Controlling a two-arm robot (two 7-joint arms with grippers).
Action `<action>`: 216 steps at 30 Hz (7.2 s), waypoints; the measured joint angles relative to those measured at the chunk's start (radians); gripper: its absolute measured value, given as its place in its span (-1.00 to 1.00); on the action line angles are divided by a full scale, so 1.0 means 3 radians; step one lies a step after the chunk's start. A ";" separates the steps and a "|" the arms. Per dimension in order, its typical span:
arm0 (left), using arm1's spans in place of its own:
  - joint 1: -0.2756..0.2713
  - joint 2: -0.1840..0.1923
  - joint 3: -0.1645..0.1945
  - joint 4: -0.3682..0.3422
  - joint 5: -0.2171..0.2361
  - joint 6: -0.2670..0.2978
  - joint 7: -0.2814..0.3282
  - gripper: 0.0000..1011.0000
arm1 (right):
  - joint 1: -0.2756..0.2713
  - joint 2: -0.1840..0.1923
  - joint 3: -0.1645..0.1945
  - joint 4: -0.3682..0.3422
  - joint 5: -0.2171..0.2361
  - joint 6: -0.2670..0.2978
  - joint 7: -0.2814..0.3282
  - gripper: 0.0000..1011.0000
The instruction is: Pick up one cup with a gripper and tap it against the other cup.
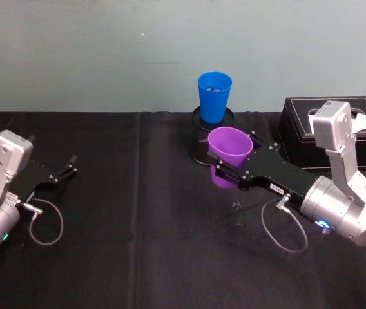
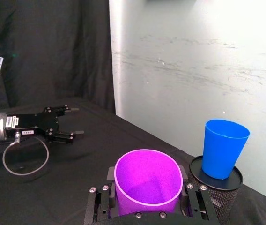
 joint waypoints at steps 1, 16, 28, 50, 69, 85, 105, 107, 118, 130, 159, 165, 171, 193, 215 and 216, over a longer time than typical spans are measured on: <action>0.0000 0.0000 0.0000 0.0000 0.0000 0.0000 0.0000 0.98 | 0.0000 0.0000 0.0000 0.0000 0.0000 0.0000 0.0000 0.46; 0.0000 0.0000 0.0000 0.0000 0.0000 0.0000 0.0000 0.98 | 0.0000 0.0000 0.0000 0.0000 0.0000 0.0000 0.0000 0.46; 0.0000 0.0000 0.0000 0.0000 0.0000 0.0000 0.0000 0.98 | 0.0000 0.0000 0.0000 0.0000 0.0000 0.0000 0.0000 0.46; 0.0000 0.0000 0.0000 0.0000 0.0000 0.0000 0.0000 0.98 | 0.0051 -0.0026 -0.0060 0.0051 -0.0024 0.0014 -0.0001 0.46; 0.0000 0.0000 0.0000 0.0000 0.0000 0.0000 0.0000 0.98 | 0.0608 -0.0512 -0.0165 0.0812 -0.0129 0.0048 -0.0220 0.46; 0.0000 0.0000 0.0000 0.0000 0.0000 0.0000 0.0000 0.98 | 0.0901 -0.0701 -0.0136 0.1253 -0.0176 0.0024 -0.0239 0.46; 0.0000 0.0000 0.0000 0.0000 0.0000 0.0000 0.0000 0.98 | 0.1050 -0.0788 -0.0095 0.1443 -0.0265 -0.0015 -0.0263 0.46; 0.0000 0.0000 0.0000 0.0000 0.0000 0.0000 0.0000 0.98 | 0.1059 -0.0796 -0.0088 0.1449 -0.0267 -0.0020 -0.0264 0.46; 0.0000 0.0000 0.0000 0.0000 0.0000 0.0000 0.0000 0.98 | 0.1089 -0.0826 -0.0070 0.1463 -0.0269 -0.0022 -0.0260 0.46; 0.0000 0.0000 0.0000 0.0000 0.0000 0.0000 0.0000 0.98 | 0.1125 -0.0855 -0.0051 0.1516 -0.0254 0.0007 -0.0256 0.46; 0.0000 0.0000 0.0000 0.0000 0.0000 0.0000 0.0000 0.98 | 0.1252 -0.0904 -0.0049 0.1674 -0.0216 0.0032 -0.0235 0.46; 0.0000 0.0000 0.0000 0.0000 0.0000 0.0000 0.0000 0.98 | 0.1269 -0.0909 -0.0052 0.1693 -0.0217 0.0037 -0.0225 0.46; 0.0000 0.0000 0.0000 0.0000 0.0000 0.0000 0.0000 0.98 | 0.1267 -0.0909 -0.0052 0.1692 -0.0220 0.0037 -0.0225 0.46; 0.0000 0.0000 0.0000 0.0000 0.0000 0.0000 0.0000 0.98 | 0.1261 -0.0906 -0.0053 0.1685 -0.0221 0.0035 -0.0225 0.46; 0.0000 0.0000 0.0000 0.0000 0.0000 0.0000 0.0000 0.98 | 0.1261 -0.0906 -0.0053 0.1685 -0.0220 0.0035 -0.0225 0.46; 0.0000 0.0000 0.0000 0.0000 0.0000 0.0000 0.0000 0.98 | 0.1261 -0.0906 -0.0053 0.1685 -0.0220 0.0035 -0.0225 0.46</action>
